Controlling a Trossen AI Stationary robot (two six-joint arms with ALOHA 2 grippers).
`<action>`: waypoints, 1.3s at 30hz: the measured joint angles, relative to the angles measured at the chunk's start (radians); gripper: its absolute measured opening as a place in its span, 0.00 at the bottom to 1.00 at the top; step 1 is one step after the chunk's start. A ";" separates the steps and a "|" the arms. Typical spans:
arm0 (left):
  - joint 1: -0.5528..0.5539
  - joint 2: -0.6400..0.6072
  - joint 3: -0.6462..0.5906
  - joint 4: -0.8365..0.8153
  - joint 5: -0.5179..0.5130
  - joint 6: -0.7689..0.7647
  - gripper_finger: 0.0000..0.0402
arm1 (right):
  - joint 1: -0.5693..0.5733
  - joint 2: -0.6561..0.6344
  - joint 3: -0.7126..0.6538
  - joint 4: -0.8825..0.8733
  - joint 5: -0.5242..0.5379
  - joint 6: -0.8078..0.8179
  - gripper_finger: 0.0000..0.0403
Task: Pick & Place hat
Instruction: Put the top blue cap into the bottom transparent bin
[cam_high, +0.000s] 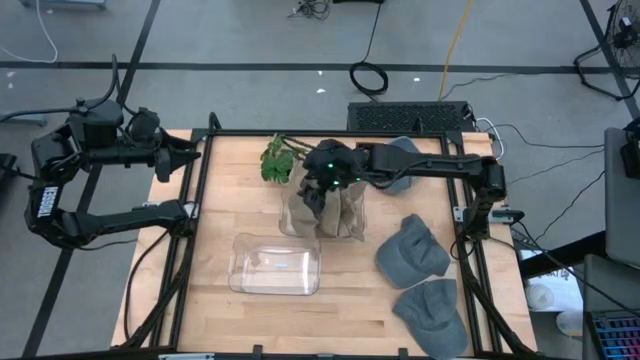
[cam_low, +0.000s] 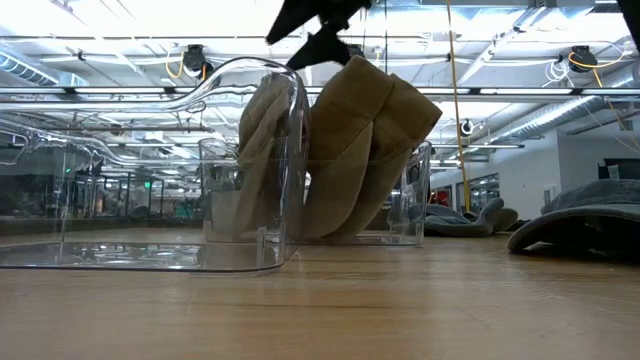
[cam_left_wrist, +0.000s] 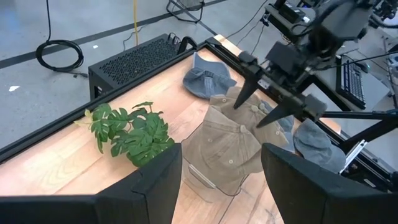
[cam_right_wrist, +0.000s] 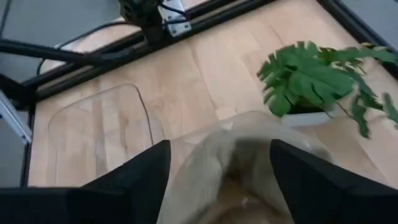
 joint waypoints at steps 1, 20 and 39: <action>0.000 0.001 0.000 0.001 0.000 0.000 0.57 | 0.000 -0.012 -0.002 -0.004 0.000 0.000 0.66; 0.000 0.081 -0.001 0.009 0.000 -0.032 0.57 | -0.067 -0.212 0.000 -0.049 0.006 -0.316 0.65; -0.001 0.131 -0.001 0.206 0.112 -0.132 0.57 | -0.093 -0.339 0.000 -0.544 0.479 -0.729 0.79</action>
